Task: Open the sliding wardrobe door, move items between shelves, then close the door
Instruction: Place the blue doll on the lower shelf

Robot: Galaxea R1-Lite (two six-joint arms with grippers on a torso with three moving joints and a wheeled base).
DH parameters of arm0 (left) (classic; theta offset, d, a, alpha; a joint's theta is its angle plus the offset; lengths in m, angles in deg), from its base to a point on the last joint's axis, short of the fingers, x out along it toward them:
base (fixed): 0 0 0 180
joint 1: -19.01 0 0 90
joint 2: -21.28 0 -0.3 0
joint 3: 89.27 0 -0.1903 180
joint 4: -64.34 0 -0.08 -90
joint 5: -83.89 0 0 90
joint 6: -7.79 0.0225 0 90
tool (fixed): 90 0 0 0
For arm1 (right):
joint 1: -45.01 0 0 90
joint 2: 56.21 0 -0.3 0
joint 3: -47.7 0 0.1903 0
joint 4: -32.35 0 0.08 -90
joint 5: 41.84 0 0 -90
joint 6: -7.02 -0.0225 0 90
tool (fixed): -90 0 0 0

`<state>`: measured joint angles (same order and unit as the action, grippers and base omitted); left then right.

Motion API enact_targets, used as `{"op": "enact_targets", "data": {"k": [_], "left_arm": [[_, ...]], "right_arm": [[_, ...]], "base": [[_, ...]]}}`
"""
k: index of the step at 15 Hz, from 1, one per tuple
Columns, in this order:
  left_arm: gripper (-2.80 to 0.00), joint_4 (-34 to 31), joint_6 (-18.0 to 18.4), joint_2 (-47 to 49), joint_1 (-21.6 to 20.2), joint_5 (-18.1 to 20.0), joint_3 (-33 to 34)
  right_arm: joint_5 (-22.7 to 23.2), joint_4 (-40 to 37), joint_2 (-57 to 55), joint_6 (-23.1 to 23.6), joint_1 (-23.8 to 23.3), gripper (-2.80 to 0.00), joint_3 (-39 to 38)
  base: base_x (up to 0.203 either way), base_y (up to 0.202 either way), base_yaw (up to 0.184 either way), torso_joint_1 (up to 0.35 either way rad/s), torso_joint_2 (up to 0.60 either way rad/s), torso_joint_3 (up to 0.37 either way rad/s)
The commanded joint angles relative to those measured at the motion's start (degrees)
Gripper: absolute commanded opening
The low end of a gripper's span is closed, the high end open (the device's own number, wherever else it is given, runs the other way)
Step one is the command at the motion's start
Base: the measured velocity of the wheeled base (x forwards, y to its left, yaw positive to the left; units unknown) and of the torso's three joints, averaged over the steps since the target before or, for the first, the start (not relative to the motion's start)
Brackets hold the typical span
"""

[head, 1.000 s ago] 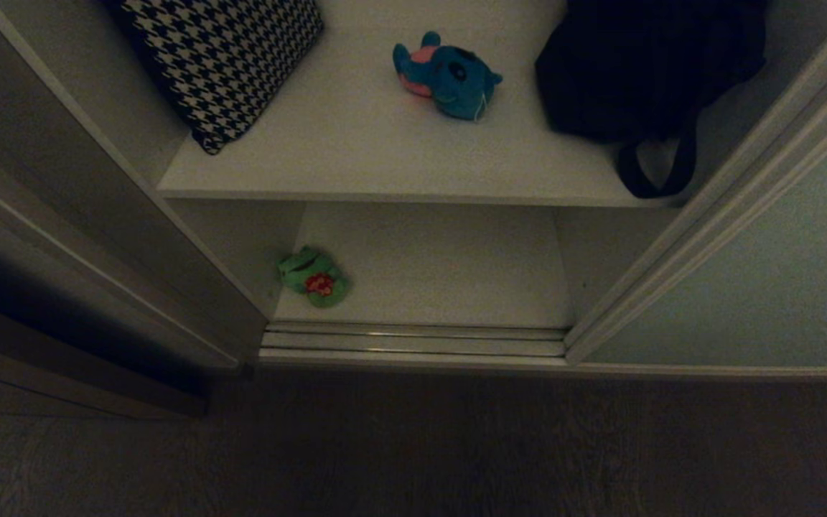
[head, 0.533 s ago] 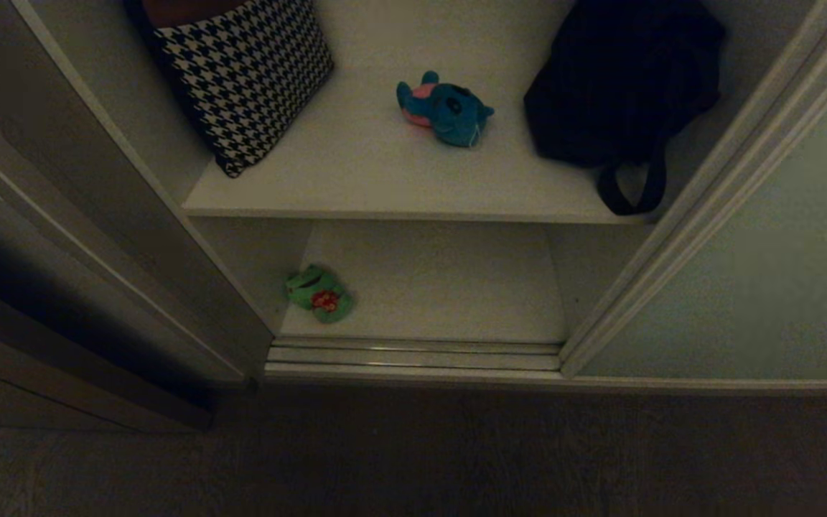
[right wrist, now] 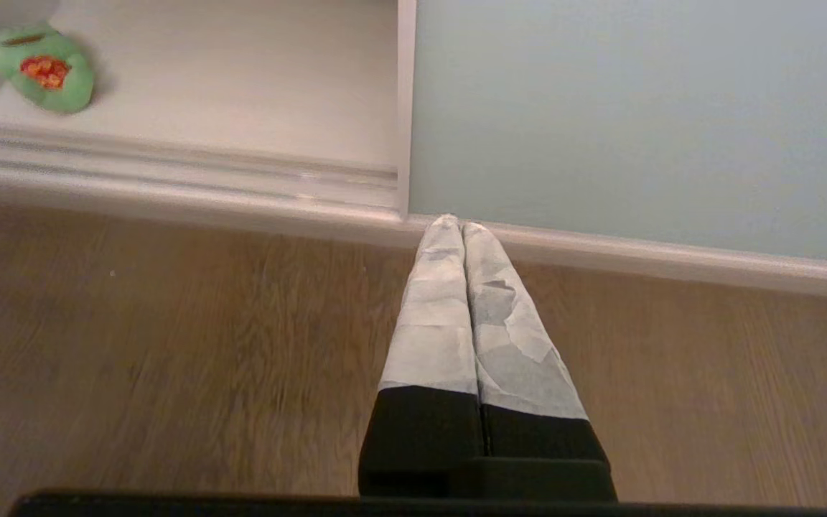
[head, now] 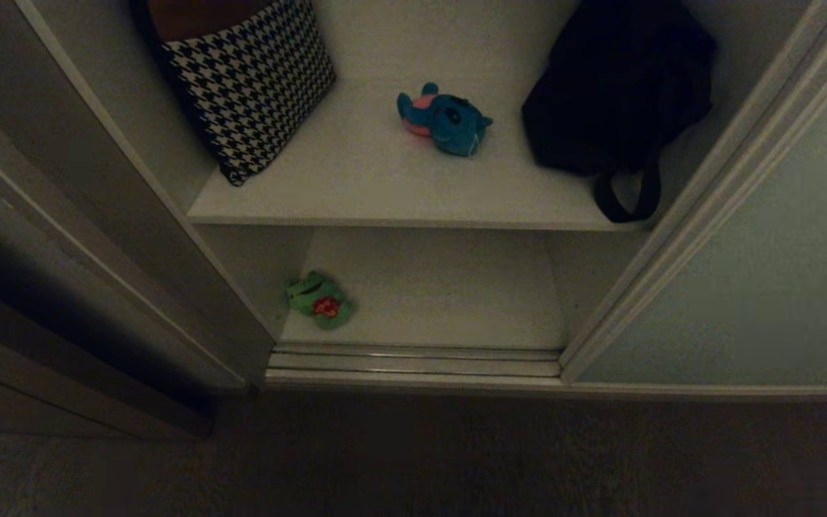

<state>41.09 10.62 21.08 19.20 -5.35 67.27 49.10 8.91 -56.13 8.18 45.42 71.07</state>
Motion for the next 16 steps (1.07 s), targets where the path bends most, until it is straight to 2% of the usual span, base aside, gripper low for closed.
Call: {"op": "enact_targets", "data": {"k": [1, 9, 13, 15, 16], "left_arm": [[-2.8, 0.07, -0.02, 0.21, -0.01, 0.03, 0.01], [-2.8, 0.07, -0.02, 0.21, -0.01, 0.03, 0.1], [-2.8, -0.11, -0.99, 0.21, -0.01, -0.76, 0.01], [-2.8, 3.04, -1.01, 0.21, -0.01, -1.07, -0.35], [-2.8, 4.27, -1.03, 0.27, -0.01, -1.63, -2.98]], "right_arm": [[0.03, -0.01, 0.01, -0.02, 0.02, -2.8, 0.0], [0.03, -0.01, 0.01, 0.07, 0.02, -2.8, 0.0], [0.03, -0.01, 0.01, 0.07, 0.02, -2.8, 0.0], [0.03, -0.01, 0.01, 0.07, 0.02, -2.8, 0.0], [0.03, -0.01, 0.01, -0.01, 0.02, -2.8, 0.0]], "base": [[0.155, 0.0, -0.002, -0.003, -0.01, 0.012], [0.184, 0.0, 0.001, 0.004, 0.0, 0.002], [0.0, 0.0, 0.0, 0.0, 0.0, 0.0], [0.0, 0.0, 0.0, 0.0, 0.0, 0.0], [0.0, 0.0, 0.0, 0.0, 0.0, 0.0]]}}
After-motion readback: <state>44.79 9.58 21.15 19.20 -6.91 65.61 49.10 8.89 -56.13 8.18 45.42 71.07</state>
